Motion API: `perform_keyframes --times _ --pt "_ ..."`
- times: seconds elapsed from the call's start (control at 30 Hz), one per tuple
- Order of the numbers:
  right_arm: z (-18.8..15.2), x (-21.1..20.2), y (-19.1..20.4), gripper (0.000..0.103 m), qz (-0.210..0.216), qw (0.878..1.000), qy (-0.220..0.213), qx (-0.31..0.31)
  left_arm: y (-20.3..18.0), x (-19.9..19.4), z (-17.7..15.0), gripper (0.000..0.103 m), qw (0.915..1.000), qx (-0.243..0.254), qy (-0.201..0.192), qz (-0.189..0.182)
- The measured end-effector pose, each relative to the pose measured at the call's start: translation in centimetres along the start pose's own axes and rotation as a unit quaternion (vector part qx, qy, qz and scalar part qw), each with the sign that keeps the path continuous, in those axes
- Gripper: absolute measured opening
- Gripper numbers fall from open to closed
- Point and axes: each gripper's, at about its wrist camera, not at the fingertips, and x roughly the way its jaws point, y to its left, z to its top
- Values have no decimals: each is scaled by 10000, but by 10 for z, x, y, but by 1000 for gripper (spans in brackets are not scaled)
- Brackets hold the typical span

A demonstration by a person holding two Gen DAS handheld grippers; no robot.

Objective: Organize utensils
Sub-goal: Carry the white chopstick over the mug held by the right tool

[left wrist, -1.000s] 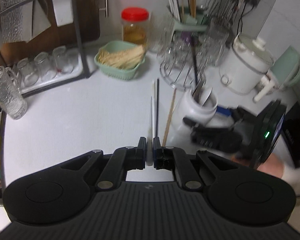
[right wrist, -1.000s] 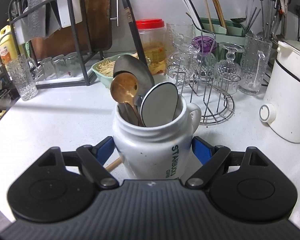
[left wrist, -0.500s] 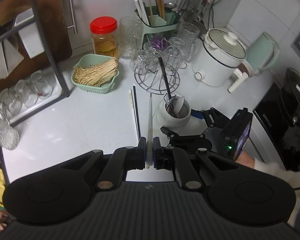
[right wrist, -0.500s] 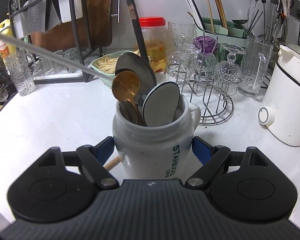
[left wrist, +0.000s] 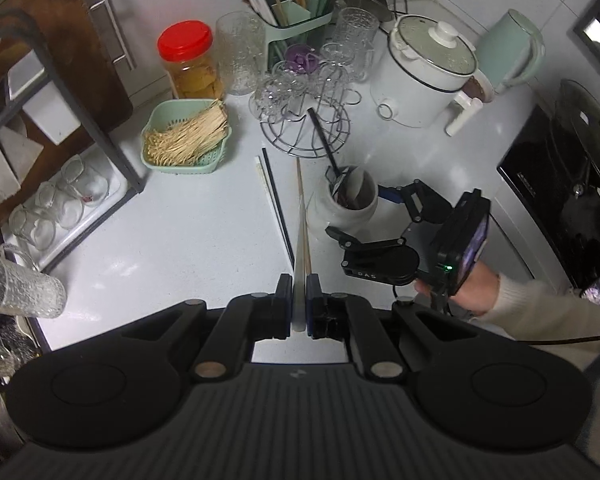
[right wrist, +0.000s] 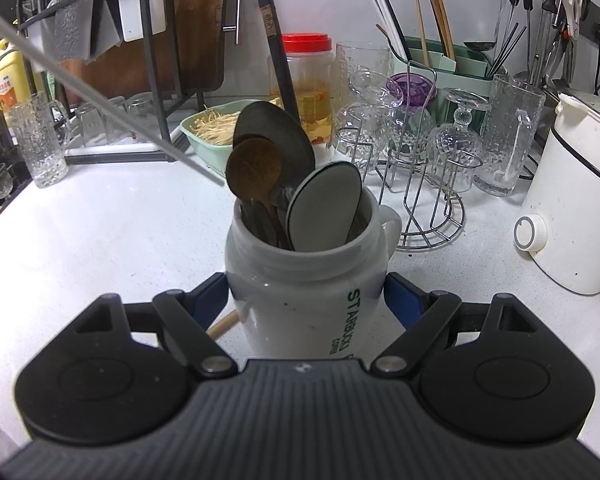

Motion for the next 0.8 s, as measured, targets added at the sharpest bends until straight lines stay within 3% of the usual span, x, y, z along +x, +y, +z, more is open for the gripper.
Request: perform_keyframes --times 0.23,0.67,0.8 --pt "0 0 0 87 -3 10000 3 -29 -15 -23 23 8 9995 179 172 -188" --pt "-1 0 0 87 14 10000 5 -84 -36 -45 46 8 9983 526 258 28" --pt "-1 0 0 87 16 9999 -6 -103 -42 -56 51 8 9984 499 276 -53"
